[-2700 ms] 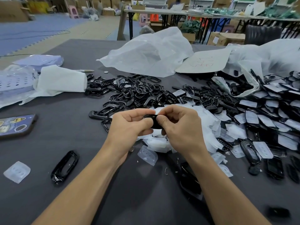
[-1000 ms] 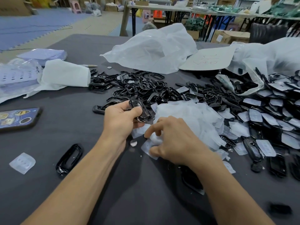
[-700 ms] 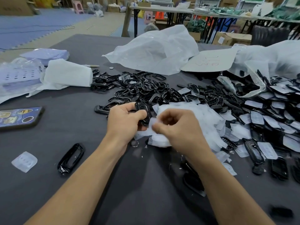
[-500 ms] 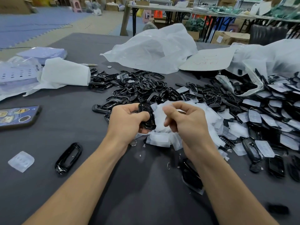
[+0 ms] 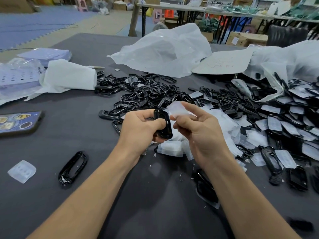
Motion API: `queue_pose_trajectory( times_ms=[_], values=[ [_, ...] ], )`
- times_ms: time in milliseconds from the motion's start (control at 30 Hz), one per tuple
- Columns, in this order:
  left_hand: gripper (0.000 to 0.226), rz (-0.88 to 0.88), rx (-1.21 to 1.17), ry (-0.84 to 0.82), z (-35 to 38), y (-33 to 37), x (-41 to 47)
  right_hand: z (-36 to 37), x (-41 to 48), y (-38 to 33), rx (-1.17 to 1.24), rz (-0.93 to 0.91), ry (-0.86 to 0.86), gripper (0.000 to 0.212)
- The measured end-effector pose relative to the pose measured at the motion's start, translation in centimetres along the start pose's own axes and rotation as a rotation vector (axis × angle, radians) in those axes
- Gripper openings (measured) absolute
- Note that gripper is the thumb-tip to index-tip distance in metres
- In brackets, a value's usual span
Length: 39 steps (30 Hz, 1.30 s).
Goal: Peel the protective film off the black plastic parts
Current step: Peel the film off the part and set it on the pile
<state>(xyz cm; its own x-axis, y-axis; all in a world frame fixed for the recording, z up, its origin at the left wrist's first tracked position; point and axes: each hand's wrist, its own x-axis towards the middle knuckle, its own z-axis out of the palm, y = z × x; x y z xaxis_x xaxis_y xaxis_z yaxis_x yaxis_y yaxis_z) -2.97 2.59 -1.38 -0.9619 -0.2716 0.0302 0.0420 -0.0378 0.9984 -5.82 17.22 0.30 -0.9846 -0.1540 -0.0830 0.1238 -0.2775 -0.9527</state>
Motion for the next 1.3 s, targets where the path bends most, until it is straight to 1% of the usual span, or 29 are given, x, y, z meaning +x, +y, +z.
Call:
queue_pose_trajectory(
  times_ms=[100, 200, 433, 633, 667, 733, 767, 833, 900, 1067, 1200, 1300],
  values=[
    [0.022, 0.011, -0.022, -0.004, 0.0, 0.0, -0.1, 0.1, 0.0, 0.1, -0.037, -0.027, 0.001, 0.021],
    [0.023, 0.020, -0.026, 0.002, -0.1, 0.0, -0.1, -0.1, -0.1, 0.1, -0.064, -0.043, -0.015, 0.015],
    [0.023, 0.026, -0.004, -0.003, 0.0, 0.0, -0.2, -0.1, -0.2, -0.1, -0.115, -0.081, -0.029, 0.019],
    [0.024, 0.032, 0.010, 0.009, 0.3, 0.1, -0.2, -0.3, -0.2, 0.2, -0.251, -0.180, 0.001, 0.025],
    [0.024, 0.033, 0.012, 0.009, 0.3, 0.0, -0.3, -0.3, -0.2, 0.3, -0.284, -0.202, 0.014, 0.024],
    [0.025, 0.034, 0.018, 0.010, 0.4, 0.0, -0.3, -0.2, -0.1, 0.7, -0.361, -0.221, 0.054, 0.013],
    [0.025, 0.035, 0.024, 0.009, 0.4, -0.1, -0.3, -0.2, 0.0, 0.8, -0.401, -0.221, 0.073, 0.013],
    [0.024, 0.038, 0.041, 0.005, 0.4, -0.1, -0.3, -0.3, 0.0, 1.0, -0.457, -0.223, 0.090, 0.023],
    [0.026, 0.040, 0.053, 0.002, 0.3, -0.1, -0.2, -0.4, 0.1, 1.0, -0.489, -0.237, 0.094, 0.024],
    [0.029, 0.036, 0.054, 0.018, 0.4, -0.3, -0.1, -0.3, 0.1, 1.0, -0.555, -0.307, 0.106, 0.007],
    [0.026, 0.048, 0.072, 0.024, 0.3, -0.4, 0.0, -0.1, -0.1, 1.0, -0.530, -0.334, 0.074, 0.005],
    [0.023, 0.052, 0.067, 0.020, 0.2, -0.5, 0.0, 0.0, 0.0, 1.1, -0.517, -0.328, 0.053, 0.015]
  ],
)
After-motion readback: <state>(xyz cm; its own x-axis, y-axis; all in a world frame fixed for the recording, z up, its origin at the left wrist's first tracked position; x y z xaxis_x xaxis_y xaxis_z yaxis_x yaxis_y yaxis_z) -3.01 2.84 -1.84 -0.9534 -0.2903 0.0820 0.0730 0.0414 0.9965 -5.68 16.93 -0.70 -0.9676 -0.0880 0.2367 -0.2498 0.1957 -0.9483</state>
